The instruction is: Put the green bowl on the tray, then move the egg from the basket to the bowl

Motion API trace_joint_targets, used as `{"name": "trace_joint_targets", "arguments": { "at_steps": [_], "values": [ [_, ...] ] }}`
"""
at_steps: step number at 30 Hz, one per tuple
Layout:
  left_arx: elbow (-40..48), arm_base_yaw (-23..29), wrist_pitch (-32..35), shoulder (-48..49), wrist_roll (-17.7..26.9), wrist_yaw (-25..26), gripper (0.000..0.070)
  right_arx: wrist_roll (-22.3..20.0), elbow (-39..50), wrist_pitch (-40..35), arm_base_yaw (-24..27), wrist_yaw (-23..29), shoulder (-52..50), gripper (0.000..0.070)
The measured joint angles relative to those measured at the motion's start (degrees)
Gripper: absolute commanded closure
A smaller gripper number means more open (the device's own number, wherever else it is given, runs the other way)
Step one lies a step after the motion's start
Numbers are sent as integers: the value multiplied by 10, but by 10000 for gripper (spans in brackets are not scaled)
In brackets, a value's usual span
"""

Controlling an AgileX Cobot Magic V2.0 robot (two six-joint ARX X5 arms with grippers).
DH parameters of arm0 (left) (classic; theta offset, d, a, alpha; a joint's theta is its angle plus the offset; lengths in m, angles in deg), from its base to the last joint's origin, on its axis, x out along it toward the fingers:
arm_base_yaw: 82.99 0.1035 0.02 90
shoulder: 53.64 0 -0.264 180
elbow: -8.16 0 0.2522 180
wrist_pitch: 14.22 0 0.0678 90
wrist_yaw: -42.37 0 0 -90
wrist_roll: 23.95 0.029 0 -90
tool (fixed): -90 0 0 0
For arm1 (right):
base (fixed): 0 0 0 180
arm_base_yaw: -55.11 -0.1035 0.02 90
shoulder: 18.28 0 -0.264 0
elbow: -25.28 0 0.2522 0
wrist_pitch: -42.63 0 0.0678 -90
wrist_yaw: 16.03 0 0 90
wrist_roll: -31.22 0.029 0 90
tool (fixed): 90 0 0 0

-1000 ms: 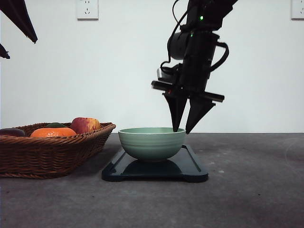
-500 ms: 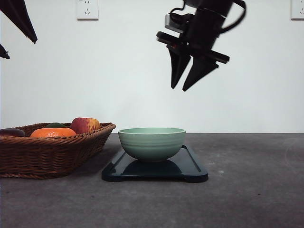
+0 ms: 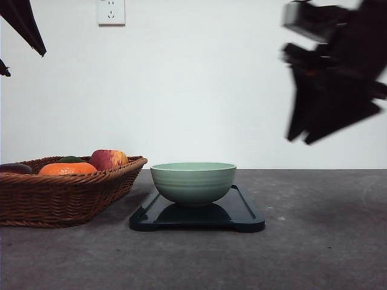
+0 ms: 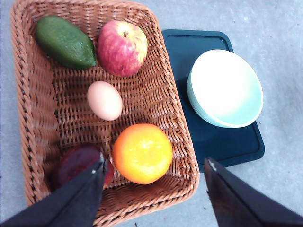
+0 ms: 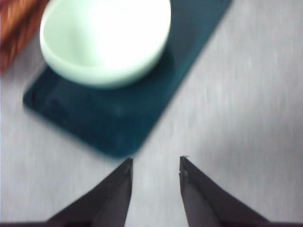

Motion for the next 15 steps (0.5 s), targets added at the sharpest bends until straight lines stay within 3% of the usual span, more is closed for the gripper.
{"name": "trace_joint_targets", "arguments": {
  "at_steps": [6,9,15],
  "values": [
    [0,-1,0,0,0,0,281,19,95,43,0,19,-166,506],
    [0,-1,0,0,0,0,281,35,102,84,0,49,-246,506],
    [0,-10,1,-1,-10,0,270,49,102,95,0,106,-352,506]
  ]
}}
